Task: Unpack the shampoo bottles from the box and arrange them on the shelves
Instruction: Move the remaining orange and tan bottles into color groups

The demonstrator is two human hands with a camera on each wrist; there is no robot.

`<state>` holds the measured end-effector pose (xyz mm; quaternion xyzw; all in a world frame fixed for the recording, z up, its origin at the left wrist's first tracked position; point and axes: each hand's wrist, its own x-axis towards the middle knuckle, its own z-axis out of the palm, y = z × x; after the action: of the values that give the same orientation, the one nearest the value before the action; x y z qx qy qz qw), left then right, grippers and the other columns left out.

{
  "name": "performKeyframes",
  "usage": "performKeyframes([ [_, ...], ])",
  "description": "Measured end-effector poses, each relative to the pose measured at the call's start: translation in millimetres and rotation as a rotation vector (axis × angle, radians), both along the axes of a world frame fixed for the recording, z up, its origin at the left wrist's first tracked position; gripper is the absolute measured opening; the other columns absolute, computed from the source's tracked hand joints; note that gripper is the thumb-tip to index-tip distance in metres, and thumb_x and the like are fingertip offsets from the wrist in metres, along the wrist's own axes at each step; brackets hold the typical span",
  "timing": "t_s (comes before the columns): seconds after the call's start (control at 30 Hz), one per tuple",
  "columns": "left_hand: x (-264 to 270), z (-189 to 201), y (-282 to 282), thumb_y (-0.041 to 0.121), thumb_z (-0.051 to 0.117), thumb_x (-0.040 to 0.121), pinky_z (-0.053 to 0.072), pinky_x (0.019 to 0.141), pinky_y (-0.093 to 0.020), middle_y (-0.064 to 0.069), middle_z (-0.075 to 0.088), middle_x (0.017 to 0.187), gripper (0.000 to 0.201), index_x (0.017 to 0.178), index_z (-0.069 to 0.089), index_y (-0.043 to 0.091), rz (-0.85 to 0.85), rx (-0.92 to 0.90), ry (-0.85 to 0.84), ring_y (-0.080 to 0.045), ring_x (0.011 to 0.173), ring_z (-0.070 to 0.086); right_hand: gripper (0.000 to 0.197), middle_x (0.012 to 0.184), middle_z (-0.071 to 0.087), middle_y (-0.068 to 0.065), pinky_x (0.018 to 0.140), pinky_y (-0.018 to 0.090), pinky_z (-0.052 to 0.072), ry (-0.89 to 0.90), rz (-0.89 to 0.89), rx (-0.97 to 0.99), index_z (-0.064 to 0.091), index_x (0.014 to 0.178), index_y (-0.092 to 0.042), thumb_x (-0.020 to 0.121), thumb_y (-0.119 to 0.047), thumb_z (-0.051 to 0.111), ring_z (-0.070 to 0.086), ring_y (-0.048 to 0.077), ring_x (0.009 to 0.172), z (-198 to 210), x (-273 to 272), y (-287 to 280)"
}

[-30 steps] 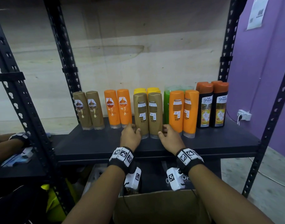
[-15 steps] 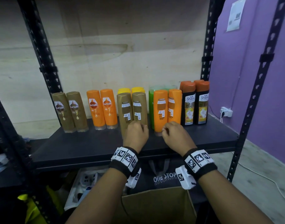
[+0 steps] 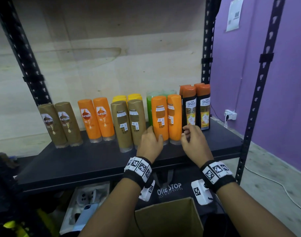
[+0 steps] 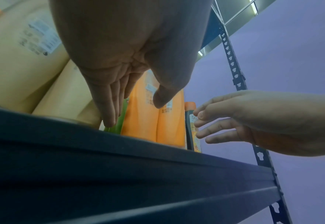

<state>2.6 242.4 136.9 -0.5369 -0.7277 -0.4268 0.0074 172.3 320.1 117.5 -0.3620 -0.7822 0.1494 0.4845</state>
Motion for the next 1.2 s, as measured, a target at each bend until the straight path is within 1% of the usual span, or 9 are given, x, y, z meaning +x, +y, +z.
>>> performKeyframes([
  [0.17,-1.5,-0.9,9.3,0.027,0.060,0.101,0.046,0.109,-0.049,-0.014,0.056,0.144,0.061,0.154,0.033,0.011,-0.087,-0.047,-0.071,-0.033,0.130,0.056,0.046,0.139,0.046,0.006,0.094,0.037,0.053,0.024,-0.001,-0.098,0.045,0.140,-0.015,0.098,-0.022,0.062,0.058,0.018,0.115,-8.7,-5.7,13.9],
  [0.27,-2.5,-0.2,14.3,0.027,0.062,0.101,0.046,0.109,-0.047,-0.014,0.054,0.148,0.068,0.157,0.026,0.013,-0.100,-0.075,-0.121,-0.034,0.132,0.056,0.062,0.146,0.046,0.008,0.100,0.040,0.050,0.003,0.042,-0.203,0.036,0.150,-0.017,0.097,-0.029,0.065,0.056,0.021,0.125,-10.7,-11.9,23.6],
  [0.33,-3.6,-3.1,16.3,0.026,0.064,0.099,0.047,0.108,-0.048,-0.015,0.055,0.146,0.071,0.157,0.025,0.013,-0.080,-0.114,-0.121,-0.035,0.130,0.057,0.067,0.143,0.055,0.006,0.101,0.042,0.051,-0.015,0.099,-0.272,0.033,0.152,-0.020,0.096,-0.036,0.066,0.058,0.021,0.124,-12.7,-16.2,27.6],
  [0.43,-5.5,-8.7,20.6,0.025,0.068,0.097,0.049,0.104,-0.051,-0.018,0.058,0.139,0.064,0.148,0.033,0.009,-0.017,-0.187,-0.016,-0.038,0.125,0.059,0.062,0.136,0.064,0.003,0.097,0.042,0.054,0.006,0.091,-0.325,0.040,0.148,-0.023,0.095,-0.044,0.067,0.064,0.020,0.116,-18.8,-21.0,32.9],
  [0.57,-4.3,-10.4,23.2,0.040,0.071,0.094,0.053,0.095,-0.049,-0.017,0.061,0.133,0.058,0.134,0.042,0.009,0.034,-0.181,0.041,-0.036,0.119,0.062,0.066,0.129,0.068,0.001,0.089,0.034,0.053,0.010,0.049,-0.342,0.046,0.144,-0.023,0.090,-0.052,0.071,0.067,0.020,0.109,-18.3,-24.3,38.5],
  [0.77,-4.7,-13.0,21.8,0.045,0.064,0.098,0.054,0.092,-0.047,-0.017,0.064,0.128,0.048,0.129,0.048,0.010,0.054,-0.173,0.048,-0.037,0.115,0.063,0.058,0.129,0.068,0.002,0.090,0.034,0.051,-0.031,0.026,-0.317,0.051,0.143,-0.025,0.092,-0.047,0.070,0.066,0.021,0.111,-17.7,-27.0,40.1],
  [0.9,-4.0,-12.4,13.7,0.044,0.064,0.099,0.054,0.093,-0.048,-0.017,0.064,0.128,0.047,0.128,0.048,0.011,0.061,-0.182,0.051,-0.036,0.116,0.063,0.049,0.121,0.069,0.003,0.080,0.031,0.046,-0.043,0.004,-0.314,0.054,0.135,-0.022,0.094,-0.045,0.067,0.062,0.014,0.096,-16.6,-27.7,37.1],
  [1.03,-5.4,-12.5,0.5,0.047,0.065,0.097,0.056,0.093,-0.049,-0.013,0.065,0.129,0.050,0.130,0.047,0.014,0.032,-0.186,0.066,-0.031,0.114,0.065,0.046,0.113,0.068,0.002,0.077,0.034,0.053,-0.048,-0.012,-0.288,0.053,0.126,-0.021,0.090,-0.045,0.070,0.063,0.016,0.090,-14.8,-21.4,23.9],
  [1.2,-16.6,-13.6,-16.7,0.056,0.066,0.091,0.057,0.085,-0.046,-0.009,0.069,0.118,0.052,0.122,0.049,0.018,0.022,-0.178,0.118,-0.030,0.104,0.067,0.048,0.112,0.063,0.001,0.080,0.045,0.058,-0.111,-0.003,-0.256,0.045,0.118,-0.026,0.083,-0.050,0.068,0.064,0.021,0.094,-12.8,-5.3,5.8],
])
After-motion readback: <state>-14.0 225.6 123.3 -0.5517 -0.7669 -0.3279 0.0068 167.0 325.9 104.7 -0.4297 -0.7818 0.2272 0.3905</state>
